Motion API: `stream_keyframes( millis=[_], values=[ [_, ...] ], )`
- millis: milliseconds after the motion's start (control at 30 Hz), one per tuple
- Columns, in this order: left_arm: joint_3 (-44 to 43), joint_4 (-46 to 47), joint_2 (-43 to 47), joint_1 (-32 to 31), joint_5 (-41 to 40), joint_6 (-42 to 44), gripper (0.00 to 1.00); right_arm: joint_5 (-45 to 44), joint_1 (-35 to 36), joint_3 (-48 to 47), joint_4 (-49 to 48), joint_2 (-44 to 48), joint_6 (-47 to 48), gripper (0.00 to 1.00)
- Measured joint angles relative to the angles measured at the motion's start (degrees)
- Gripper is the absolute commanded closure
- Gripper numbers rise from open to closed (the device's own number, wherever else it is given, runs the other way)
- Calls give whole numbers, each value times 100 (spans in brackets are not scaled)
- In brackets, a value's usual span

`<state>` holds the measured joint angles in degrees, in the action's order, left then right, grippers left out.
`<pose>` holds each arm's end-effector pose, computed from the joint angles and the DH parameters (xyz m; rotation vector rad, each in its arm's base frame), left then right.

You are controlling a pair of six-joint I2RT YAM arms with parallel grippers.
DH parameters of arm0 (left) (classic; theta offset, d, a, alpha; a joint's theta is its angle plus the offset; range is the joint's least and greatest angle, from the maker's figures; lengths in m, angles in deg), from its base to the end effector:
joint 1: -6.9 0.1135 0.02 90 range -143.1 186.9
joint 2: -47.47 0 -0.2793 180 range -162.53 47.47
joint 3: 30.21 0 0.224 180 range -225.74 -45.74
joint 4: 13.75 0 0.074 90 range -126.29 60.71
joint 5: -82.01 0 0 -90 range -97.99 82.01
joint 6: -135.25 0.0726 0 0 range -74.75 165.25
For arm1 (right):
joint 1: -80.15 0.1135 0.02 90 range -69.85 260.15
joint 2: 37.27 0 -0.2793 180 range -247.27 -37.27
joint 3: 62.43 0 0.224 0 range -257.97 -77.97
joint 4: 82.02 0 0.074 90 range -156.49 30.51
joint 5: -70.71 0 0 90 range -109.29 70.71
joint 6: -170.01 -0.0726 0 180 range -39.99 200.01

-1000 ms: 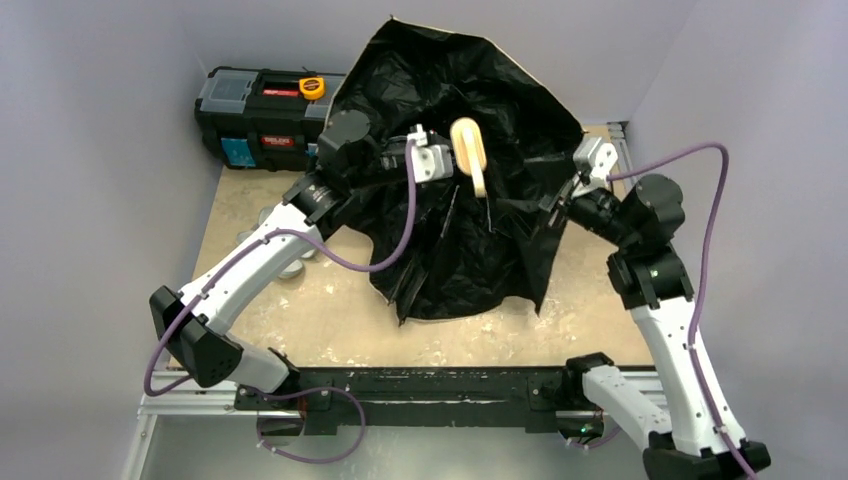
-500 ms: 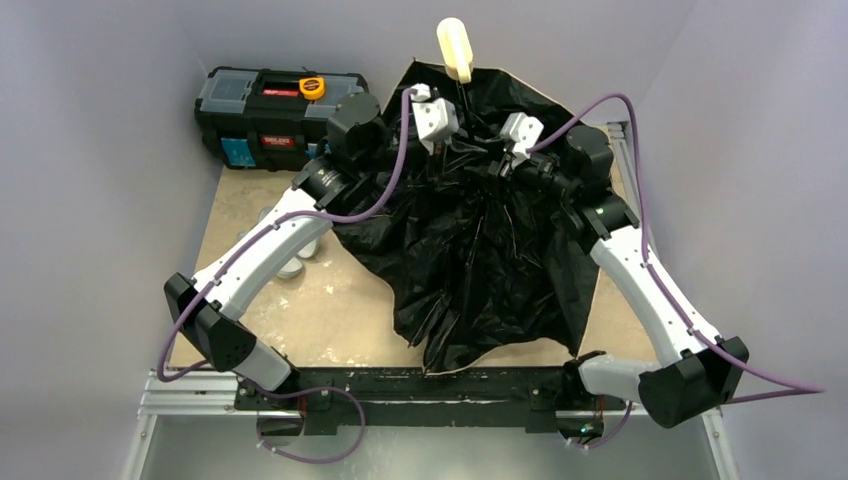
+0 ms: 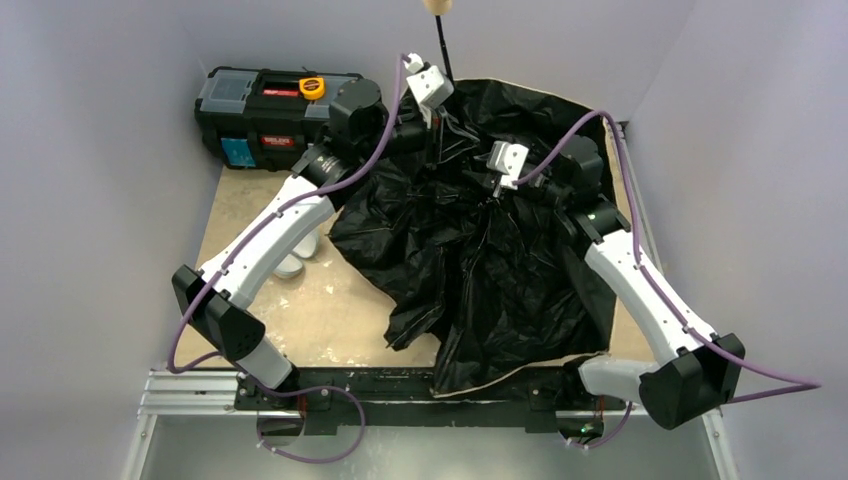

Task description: Open the umbrella

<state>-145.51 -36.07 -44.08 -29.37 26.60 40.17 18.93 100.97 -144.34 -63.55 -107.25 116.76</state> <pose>0.2710 -0.2499 0.4863 0.9033 1.3751 -1.0239 0.2399 0.1393 0.4073 -1.2021 1.1625 0.3508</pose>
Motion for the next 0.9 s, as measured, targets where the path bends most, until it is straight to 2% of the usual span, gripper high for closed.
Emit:
stream_keyframes(
  millis=[100,400,667,767,900],
  values=[
    [-42,-107,-4,2,-85,-4,100,55,-28,-9,66,-48,256,80],
    [-48,-122,-4,105,-177,136,100,638,-278,-391,363,-509,844,78],
    [-48,44,-4,334,-116,273,100,782,-393,-883,754,-1084,1453,77],
    [-48,225,74,459,2,212,100,138,-590,-907,1038,-1235,1735,79],
    [-96,140,555,426,433,50,100,-435,-894,-767,1086,-1790,1786,68]
  ],
)
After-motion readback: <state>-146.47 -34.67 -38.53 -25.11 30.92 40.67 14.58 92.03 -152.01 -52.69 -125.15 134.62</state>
